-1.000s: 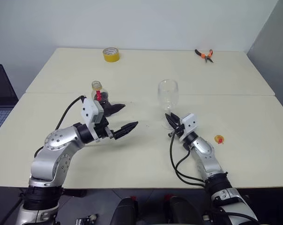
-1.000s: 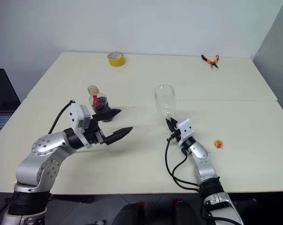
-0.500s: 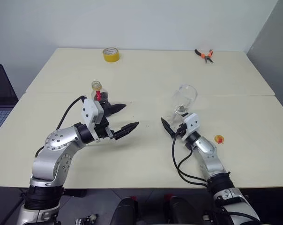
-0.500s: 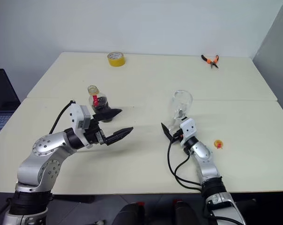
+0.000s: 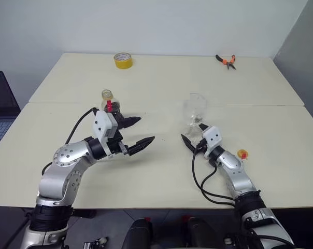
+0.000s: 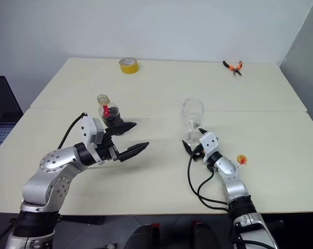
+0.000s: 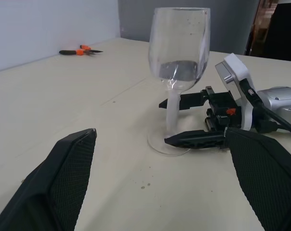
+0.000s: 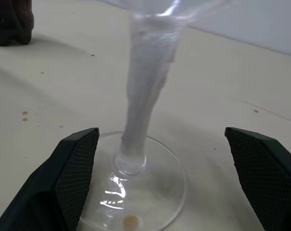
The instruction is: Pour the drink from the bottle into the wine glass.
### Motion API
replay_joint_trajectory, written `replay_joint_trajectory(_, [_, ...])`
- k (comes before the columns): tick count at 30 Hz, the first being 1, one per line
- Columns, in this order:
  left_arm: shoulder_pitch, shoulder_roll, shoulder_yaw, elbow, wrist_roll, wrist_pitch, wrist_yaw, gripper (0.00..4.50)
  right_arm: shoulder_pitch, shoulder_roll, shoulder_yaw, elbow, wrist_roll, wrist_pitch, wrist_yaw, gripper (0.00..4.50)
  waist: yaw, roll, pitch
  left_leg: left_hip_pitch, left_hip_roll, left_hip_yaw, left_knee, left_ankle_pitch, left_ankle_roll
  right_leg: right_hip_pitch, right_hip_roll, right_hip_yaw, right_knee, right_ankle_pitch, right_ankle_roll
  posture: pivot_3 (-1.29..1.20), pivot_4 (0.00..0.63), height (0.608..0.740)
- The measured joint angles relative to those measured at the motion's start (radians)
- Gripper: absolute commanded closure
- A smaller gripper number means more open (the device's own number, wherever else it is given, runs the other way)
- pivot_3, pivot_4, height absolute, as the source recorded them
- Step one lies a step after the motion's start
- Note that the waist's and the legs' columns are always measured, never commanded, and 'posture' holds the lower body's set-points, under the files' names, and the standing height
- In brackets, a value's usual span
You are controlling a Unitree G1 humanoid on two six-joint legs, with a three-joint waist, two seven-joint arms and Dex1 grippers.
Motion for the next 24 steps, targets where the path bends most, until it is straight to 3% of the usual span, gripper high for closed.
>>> replay_joint_trajectory(6, [0.004, -0.012, 0.001, 0.0, 0.0, 0.001, 0.024, 0.0, 0.063, -0.008, 0.006, -0.111, 0.02, 0.072, 0.025, 0.03, 0.0, 0.0, 0.0, 0.0, 0.0, 0.0, 0.0, 0.0, 0.0, 0.0, 0.0, 0.0, 0.0, 0.0, 0.0, 0.0, 0.15, 0.74])
replay_joint_trajectory(13, [0.09, -0.068, 0.026, -0.003, 0.03, -0.017, 0.138, 0.0, 0.269, -0.121, 0.017, -0.595, 0.141, 0.354, 0.119, 0.03, 0.003, 0.0, 0.0, 0.0, 0.0, -0.001, 0.0, 0.0, 0.0, 0.0, -0.001, -0.001, 0.0, 0.0, 0.0, 0.0, 0.15, 0.74])
replay_joint_trajectory(19, [0.177, -0.163, 0.085, -0.007, 0.106, -0.081, 0.329, 0.0, 0.414, -0.279, -0.014, -0.93, 0.283, 0.593, 0.178, 0.03, 0.005, 0.0, 0.0, 0.0, 0.0, -0.002, 0.0, 0.0, 0.0, 0.001, 0.0, -0.001, -0.002, 0.0, 0.0, 0.0, 0.15, 0.74])
replay_joint_trajectory(24, [0.195, -0.229, 0.124, 0.002, 0.252, -0.133, 0.549, 0.0, 0.438, -0.358, -0.081, -1.088, 0.428, 0.723, 0.204, 0.03, 0.008, -0.001, -0.001, 0.0, 0.0, -0.003, 0.0, 0.0, 0.0, 0.002, 0.0, -0.002, -0.002, 0.0, 0.0, 0.0, 0.15, 0.74])
